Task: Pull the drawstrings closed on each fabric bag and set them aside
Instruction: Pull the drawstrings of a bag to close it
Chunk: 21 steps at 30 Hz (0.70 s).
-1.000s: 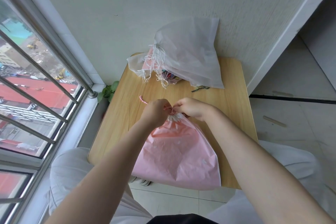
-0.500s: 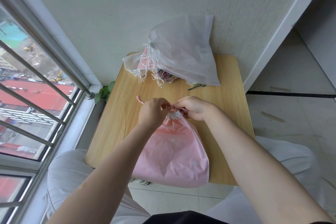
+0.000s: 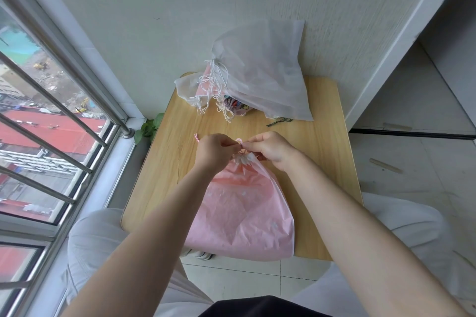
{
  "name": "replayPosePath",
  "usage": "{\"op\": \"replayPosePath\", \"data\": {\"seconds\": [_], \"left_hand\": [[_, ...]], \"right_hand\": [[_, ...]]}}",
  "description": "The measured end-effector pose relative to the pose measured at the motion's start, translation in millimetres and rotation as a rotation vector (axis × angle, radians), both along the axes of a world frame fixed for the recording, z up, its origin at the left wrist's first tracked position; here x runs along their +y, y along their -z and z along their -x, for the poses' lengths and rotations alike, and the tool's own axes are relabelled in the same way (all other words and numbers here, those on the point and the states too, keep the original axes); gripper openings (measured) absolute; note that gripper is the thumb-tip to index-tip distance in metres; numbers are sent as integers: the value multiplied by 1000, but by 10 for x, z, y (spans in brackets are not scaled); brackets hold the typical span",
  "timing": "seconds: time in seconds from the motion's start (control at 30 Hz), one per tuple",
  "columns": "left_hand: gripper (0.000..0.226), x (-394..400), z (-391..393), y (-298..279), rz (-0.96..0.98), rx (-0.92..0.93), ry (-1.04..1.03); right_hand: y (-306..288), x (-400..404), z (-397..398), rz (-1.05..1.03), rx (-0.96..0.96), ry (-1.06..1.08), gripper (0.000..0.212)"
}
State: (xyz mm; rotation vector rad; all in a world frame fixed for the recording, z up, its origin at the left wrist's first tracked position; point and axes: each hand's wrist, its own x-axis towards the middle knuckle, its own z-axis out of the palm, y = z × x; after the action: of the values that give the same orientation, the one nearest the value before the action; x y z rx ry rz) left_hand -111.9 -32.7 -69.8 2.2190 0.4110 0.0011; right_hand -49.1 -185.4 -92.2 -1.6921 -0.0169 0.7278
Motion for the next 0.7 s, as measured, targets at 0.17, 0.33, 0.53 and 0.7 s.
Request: {"op": "replayPosePath", "data": {"seconds": [0.17, 0.33, 0.53, 0.7], "left_hand": [[17, 27, -31, -80, 527, 255, -93], [40, 80, -74, -85, 747, 335, -159], [28, 235, -35, -17, 296, 319, -199], [37, 298, -18, 138, 121, 261, -239]], "right_hand": [[-4, 18, -5, 69, -109, 29, 22], [-30, -18, 22, 154, -158, 46, 43], [-16, -104, 54, 486, -304, -205, 54], [-90, -90, 24, 692, -539, -132, 56]]}}
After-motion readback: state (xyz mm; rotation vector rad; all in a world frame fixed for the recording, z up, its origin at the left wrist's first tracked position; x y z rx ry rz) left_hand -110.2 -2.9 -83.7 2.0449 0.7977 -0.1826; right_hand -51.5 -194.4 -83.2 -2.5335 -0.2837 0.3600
